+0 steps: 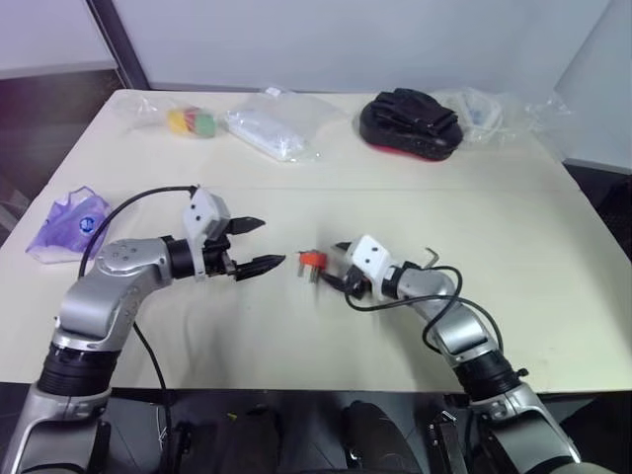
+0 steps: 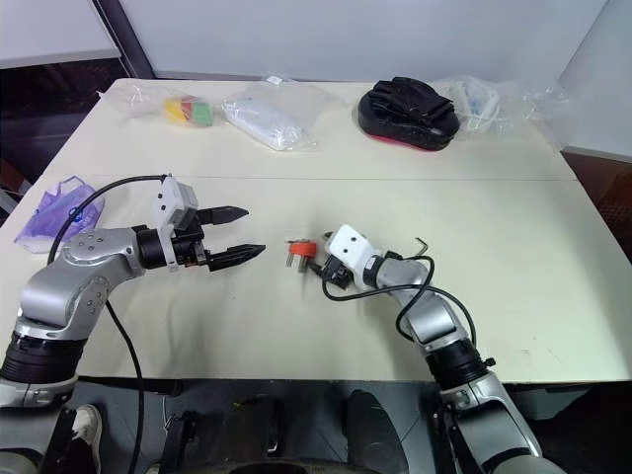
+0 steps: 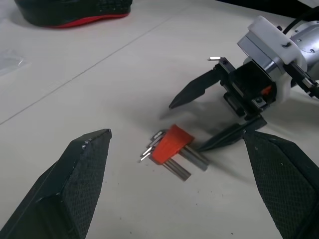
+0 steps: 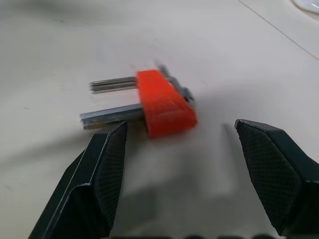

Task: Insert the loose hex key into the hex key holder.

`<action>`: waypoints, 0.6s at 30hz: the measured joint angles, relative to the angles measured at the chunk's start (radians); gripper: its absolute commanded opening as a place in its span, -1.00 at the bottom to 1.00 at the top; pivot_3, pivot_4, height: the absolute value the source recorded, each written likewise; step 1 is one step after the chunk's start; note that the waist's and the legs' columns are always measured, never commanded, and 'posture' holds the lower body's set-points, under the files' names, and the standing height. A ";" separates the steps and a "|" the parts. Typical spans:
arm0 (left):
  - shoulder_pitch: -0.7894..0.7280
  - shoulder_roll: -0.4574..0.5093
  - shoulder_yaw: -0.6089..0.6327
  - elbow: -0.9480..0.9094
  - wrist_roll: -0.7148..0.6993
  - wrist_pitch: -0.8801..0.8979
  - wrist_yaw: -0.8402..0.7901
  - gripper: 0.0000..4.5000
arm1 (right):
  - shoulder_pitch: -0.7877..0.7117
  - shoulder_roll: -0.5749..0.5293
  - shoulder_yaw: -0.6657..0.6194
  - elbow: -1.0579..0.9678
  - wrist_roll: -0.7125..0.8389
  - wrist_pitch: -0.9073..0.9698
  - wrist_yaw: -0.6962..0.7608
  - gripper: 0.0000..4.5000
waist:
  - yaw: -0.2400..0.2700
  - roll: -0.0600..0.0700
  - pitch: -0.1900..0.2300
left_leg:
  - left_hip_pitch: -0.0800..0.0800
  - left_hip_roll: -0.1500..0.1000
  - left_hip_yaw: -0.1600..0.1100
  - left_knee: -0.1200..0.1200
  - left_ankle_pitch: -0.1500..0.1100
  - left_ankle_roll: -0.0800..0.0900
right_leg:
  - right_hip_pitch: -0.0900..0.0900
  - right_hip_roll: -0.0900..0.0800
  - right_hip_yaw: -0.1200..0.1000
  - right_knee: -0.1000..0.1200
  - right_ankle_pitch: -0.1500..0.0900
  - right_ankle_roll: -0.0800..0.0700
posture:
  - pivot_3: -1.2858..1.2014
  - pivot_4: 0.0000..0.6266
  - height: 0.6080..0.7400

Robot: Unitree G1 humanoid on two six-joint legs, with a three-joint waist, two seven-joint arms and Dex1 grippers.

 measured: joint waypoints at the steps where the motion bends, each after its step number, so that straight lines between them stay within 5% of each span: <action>1: 0.000 0.004 0.001 0.000 0.000 0.002 0.000 0.95 | -0.004 0.005 0.003 0.004 -0.001 0.000 0.001 0.60 | -0.003 0.000 0.000 | 0.000 0.000 0.000 0.000 0.000 0.000 | 0.000 0.000 0.000 0.000 0.000 0.000 | 0.03 -0.52 1.00; 18: 0.001 0.003 0.003 -0.018 -0.001 0.006 0.024 0.95 | -0.076 0.011 0.009 0.120 0.015 -0.046 0.048 0.60 | -0.011 0.000 0.000 | 0.001 0.000 0.000 0.000 0.000 0.000 | 0.000 0.000 0.000 0.000 0.000 0.000 | 0.03 -0.52 1.00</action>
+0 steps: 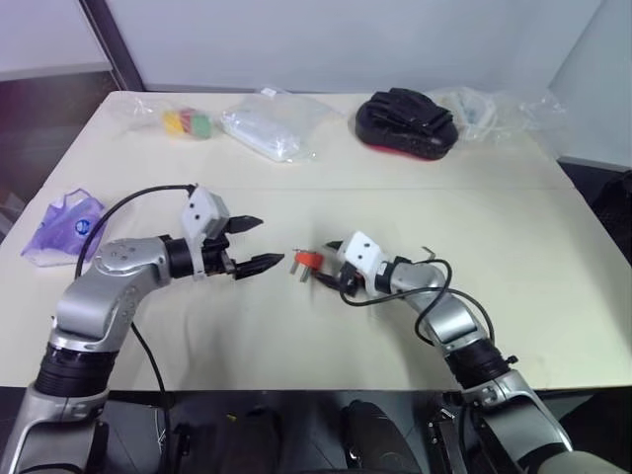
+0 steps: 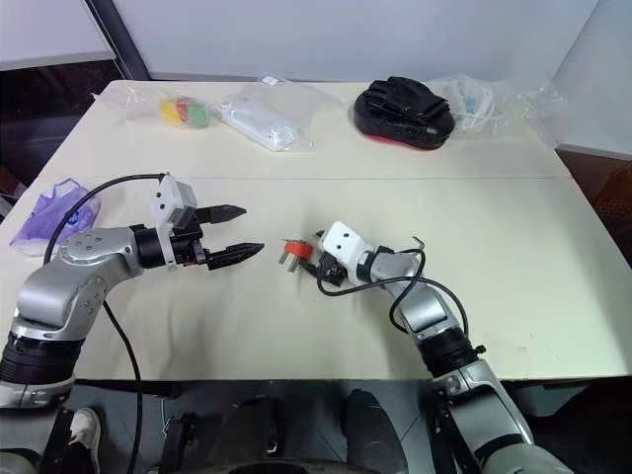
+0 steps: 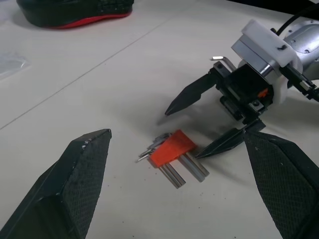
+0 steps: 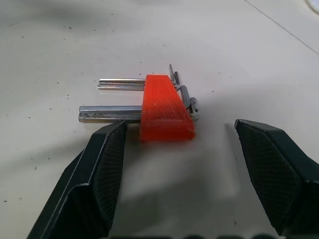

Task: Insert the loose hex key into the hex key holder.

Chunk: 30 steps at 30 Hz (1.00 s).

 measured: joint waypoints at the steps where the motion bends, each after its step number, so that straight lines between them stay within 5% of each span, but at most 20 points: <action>1: 0.000 0.000 0.000 0.000 0.000 0.000 0.002 0.95 | -0.004 0.001 0.000 0.006 0.002 0.000 0.005 0.60 | 0.000 0.000 0.000 | 0.000 0.000 0.000 0.000 0.000 0.000 | 0.000 0.000 0.000 0.000 0.000 0.000 | 0.03 -0.52 1.00; 7: 0.000 -0.001 0.000 -0.003 -0.001 0.000 0.012 0.95 | -0.022 0.012 -0.005 0.037 0.008 -0.004 0.026 0.60 | -0.002 0.000 0.000 | 0.000 0.000 0.000 0.000 0.000 0.000 | 0.000 0.000 0.000 0.001 0.000 0.000 | 0.03 -0.52 1.00; 10: 0.002 -0.001 0.000 -0.008 -0.001 0.000 0.016 1.00 | -0.028 0.016 -0.004 0.054 0.008 -0.014 0.039 0.22 | -0.002 0.000 0.000 | 0.000 0.000 0.000 0.000 0.000 0.000 | 0.000 0.000 0.000 0.001 0.000 0.000 | 0.03 -0.52 1.00; 14: 0.002 -0.001 0.000 -0.021 -0.001 0.001 0.020 1.00 | -0.031 0.024 0.004 0.071 0.006 -0.034 0.050 -0.57 | -0.001 0.000 0.000 | 0.001 0.000 0.000 0.000 0.000 0.000 | 0.000 0.000 0.000 0.001 0.000 0.000 | 0.03 -0.52 1.00; 22: 0.010 -0.007 0.000 -0.023 -0.002 0.002 0.026 1.00 | -0.038 0.013 0.009 0.073 -0.016 -0.064 0.042 -0.57 | 0.001 0.000 0.000 | 0.001 0.000 0.000 0.000 0.000 0.000 | 0.000 -0.001 0.000 0.001 0.000 0.000 | 0.03 -0.52 1.00; 30: -0.050 -0.043 -0.001 0.024 -0.023 0.016 0.009 1.00 | 0.021 -0.141 0.016 -0.110 -0.222 -0.158 -0.081 -0.57 | 0.003 0.000 0.000 | -0.001 -0.001 0.000 0.000 0.000 0.000 | -0.001 -0.001 0.000 0.000 0.000 0.000 | 0.03 -0.52 1.00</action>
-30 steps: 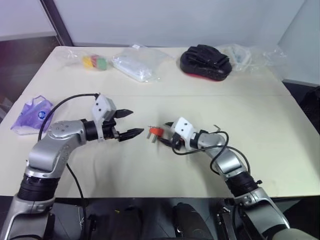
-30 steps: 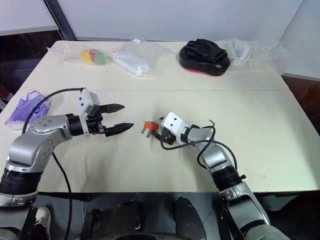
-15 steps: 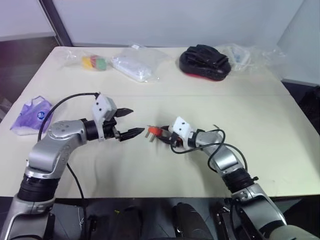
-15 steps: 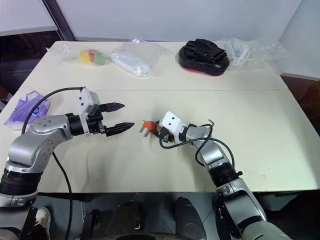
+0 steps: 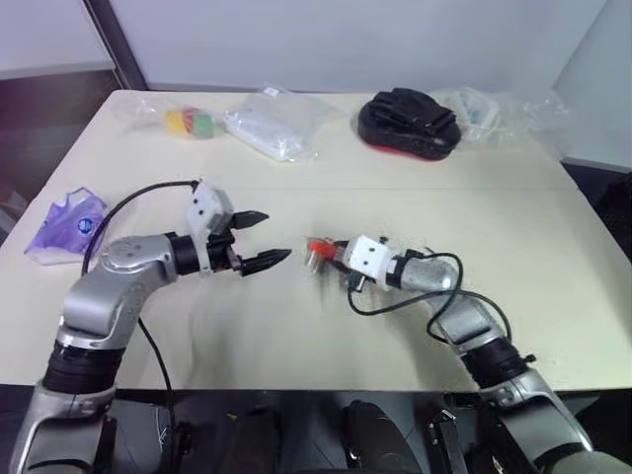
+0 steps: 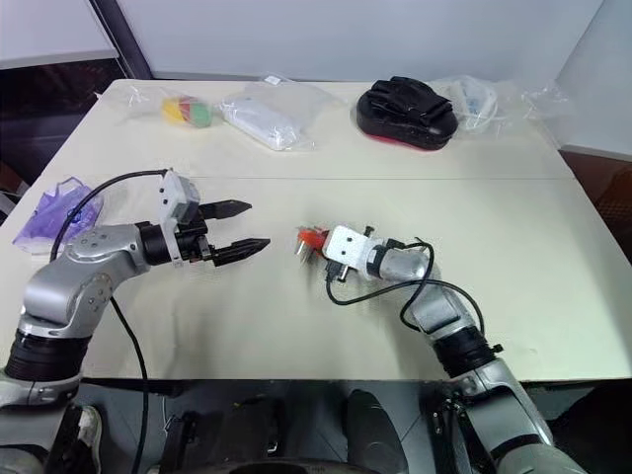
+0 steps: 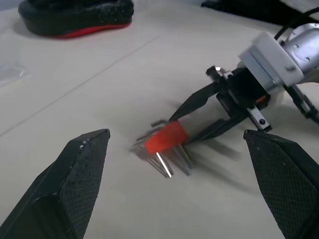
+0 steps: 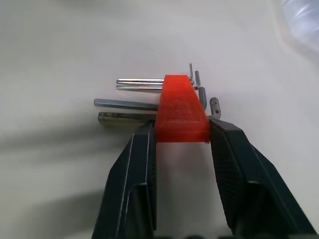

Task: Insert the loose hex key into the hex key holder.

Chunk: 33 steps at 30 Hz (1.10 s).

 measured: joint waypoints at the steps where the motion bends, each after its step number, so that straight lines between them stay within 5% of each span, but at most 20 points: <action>1: -0.016 -0.007 -0.003 0.015 0.000 0.000 -0.009 1.00 | 0.002 -0.026 0.000 -0.021 -0.038 -0.027 -0.025 -0.57 | -0.001 0.000 0.000 | 0.000 0.000 0.000 0.000 0.000 0.000 | 0.000 0.000 0.000 0.000 0.000 0.000 | 0.03 -0.52 1.00; 10: -0.213 -0.117 -0.023 0.178 -0.021 0.002 -0.084 1.00 | -0.048 -0.229 -0.020 -0.159 -0.281 -0.322 -0.161 -0.57 | -0.002 0.000 0.000 | -0.001 0.000 0.001 0.000 0.000 0.000 | -0.001 0.001 0.001 0.000 0.000 0.000 | 0.03 -0.52 1.00; 33: -0.349 -0.199 -0.025 0.272 -0.095 0.062 -0.191 1.00 | -0.146 -0.295 -0.087 -0.220 -0.233 -0.654 -0.160 -0.57 | -0.002 0.000 0.000 | -0.001 0.000 0.000 0.000 0.000 0.000 | -0.001 0.001 0.001 0.001 0.000 0.000 | 0.03 -0.52 1.00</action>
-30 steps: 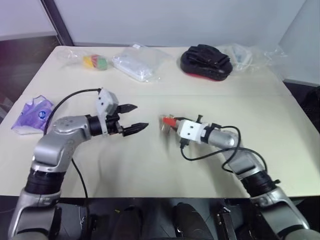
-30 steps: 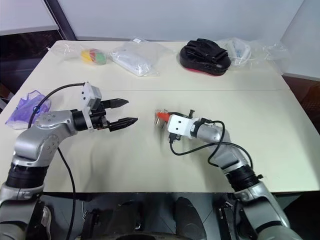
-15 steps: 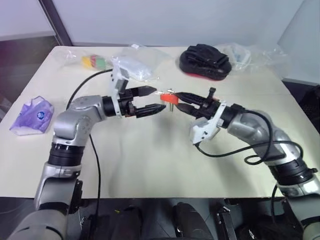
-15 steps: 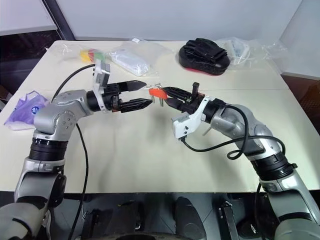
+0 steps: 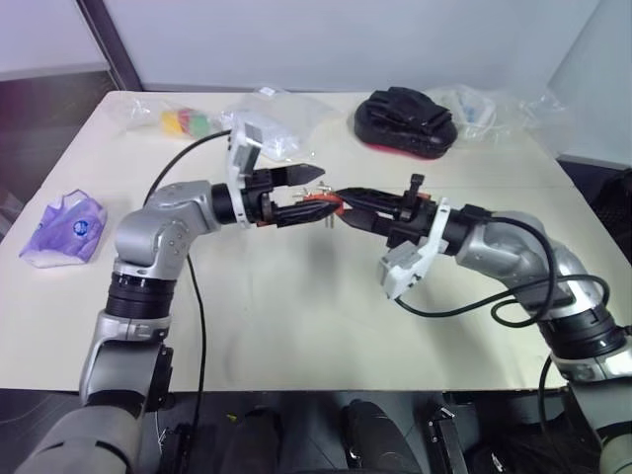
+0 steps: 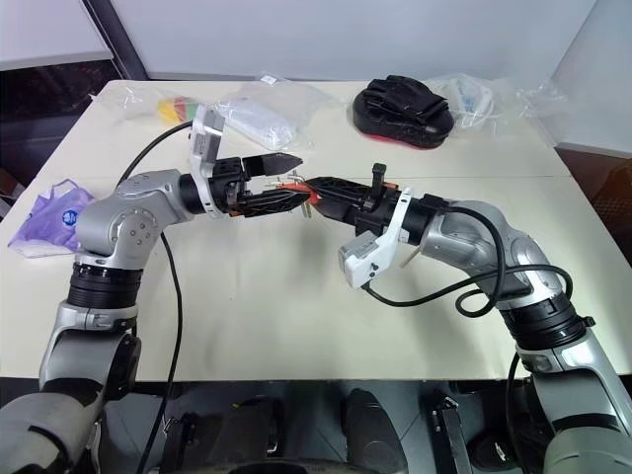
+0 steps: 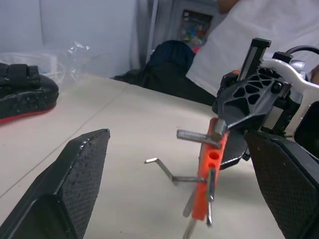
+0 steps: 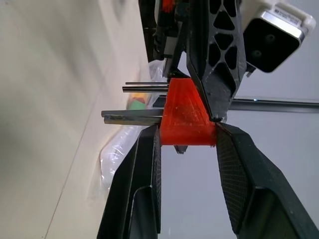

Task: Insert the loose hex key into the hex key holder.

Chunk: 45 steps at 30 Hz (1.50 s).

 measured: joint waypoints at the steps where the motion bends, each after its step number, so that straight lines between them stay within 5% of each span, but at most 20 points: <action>1: 0.000 0.000 0.000 0.000 -0.004 0.006 -0.002 1.00 | 0.000 0.000 0.000 0.000 0.002 -0.003 0.002 -0.57 | 0.000 0.000 0.000 | 0.000 0.000 0.000 0.000 0.000 0.000 | 0.000 0.000 0.000 0.000 0.000 0.000 | 0.03 -0.52 1.00; 10: 0.017 0.018 -0.001 -0.015 -0.015 0.035 -0.031 0.89 | 0.000 0.000 -0.007 0.001 0.028 -0.005 0.013 -0.57 | 0.000 0.000 0.000 | 0.000 0.000 0.000 0.000 0.000 0.000 | 0.000 0.000 0.000 0.000 0.000 0.000 | 0.03 -0.52 1.00; 14: 0.018 0.025 -0.001 -0.023 -0.015 0.040 -0.038 0.20 | -0.003 0.000 -0.015 0.012 0.030 -0.008 0.014 -0.57 | 0.000 0.000 0.000 | 0.000 0.000 0.000 0.000 0.000 0.000 | 0.000 0.000 0.000 0.000 0.000 0.000 | 0.03 -0.52 1.00; 19: 0.018 0.022 -0.002 -0.035 -0.026 0.050 -0.047 -0.98 | -0.014 0.000 -0.027 0.022 0.035 -0.005 0.020 -0.57 | 0.001 0.000 0.000 | 0.000 0.000 0.000 0.000 0.000 0.000 | 0.000 0.000 0.000 0.000 0.000 0.000 | 0.03 -0.52 1.00; 31: 0.017 0.009 -0.002 -0.042 -0.023 0.050 -0.037 -0.98 | -0.008 0.000 -0.042 0.013 0.068 0.009 0.060 -0.57 | 0.000 0.000 0.000 | 0.000 0.000 0.000 0.000 0.000 0.000 | 0.000 0.000 0.000 0.000 0.000 0.000 | 0.03 -0.52 1.00; 38: 0.018 -0.010 -0.009 -0.041 -0.014 0.050 -0.019 -1.00 | 0.026 0.004 -0.035 -0.032 0.099 0.033 0.104 0.99 | 0.001 0.000 0.000 | 0.000 0.000 0.000 0.000 0.000 0.000 | 0.000 0.000 0.000 0.000 0.000 0.000 | 0.03 -0.52 1.00; 45: 0.045 -0.005 -0.015 -0.051 0.011 0.013 -0.012 -1.00 | 0.112 -0.013 -0.059 -0.074 0.124 0.092 0.138 0.99 | 0.002 0.000 0.000 | 0.000 0.000 0.000 0.000 0.000 0.000 | 0.000 0.000 0.000 0.000 0.000 0.000 | 0.03 -0.52 1.00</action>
